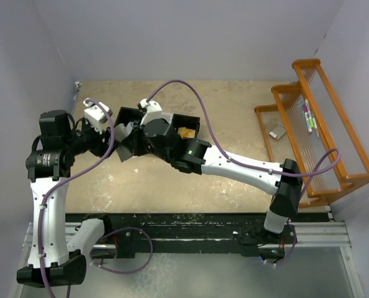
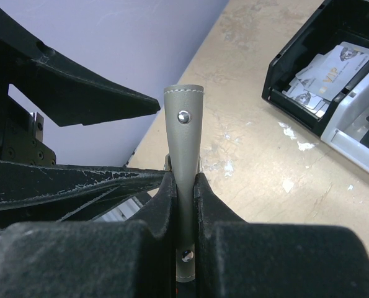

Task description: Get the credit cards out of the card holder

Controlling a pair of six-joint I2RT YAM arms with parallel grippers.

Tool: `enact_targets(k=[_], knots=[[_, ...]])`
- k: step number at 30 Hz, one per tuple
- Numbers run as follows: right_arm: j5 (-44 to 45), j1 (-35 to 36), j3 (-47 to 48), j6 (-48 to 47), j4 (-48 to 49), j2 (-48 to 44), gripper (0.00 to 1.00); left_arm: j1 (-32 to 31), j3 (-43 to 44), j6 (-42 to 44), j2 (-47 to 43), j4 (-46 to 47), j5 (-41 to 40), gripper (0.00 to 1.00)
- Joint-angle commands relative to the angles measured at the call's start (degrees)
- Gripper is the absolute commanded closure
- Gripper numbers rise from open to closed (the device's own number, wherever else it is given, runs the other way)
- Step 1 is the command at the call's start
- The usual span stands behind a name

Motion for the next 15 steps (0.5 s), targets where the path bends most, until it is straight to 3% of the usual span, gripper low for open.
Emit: enact_targets(k=[1, 8, 15], knots=[[1.03, 0.69, 4.85, -0.03, 6.34, -0.54, 1.00, -0.41, -0.45, -0.85, -0.64, -2.33, 3.61, 0.41], [3.95, 1.03, 4.89, -1.26, 6.46, -0.78, 1.00, -0.41, -2.46, -4.41, -0.29, -3.07, 3.34, 0.47], [6.52, 1.66, 4.89, -2.77, 8.31, -1.38, 1.00, -0.38, -2.88, -6.41, 1.53, -1.82, -3.88, 0.65]])
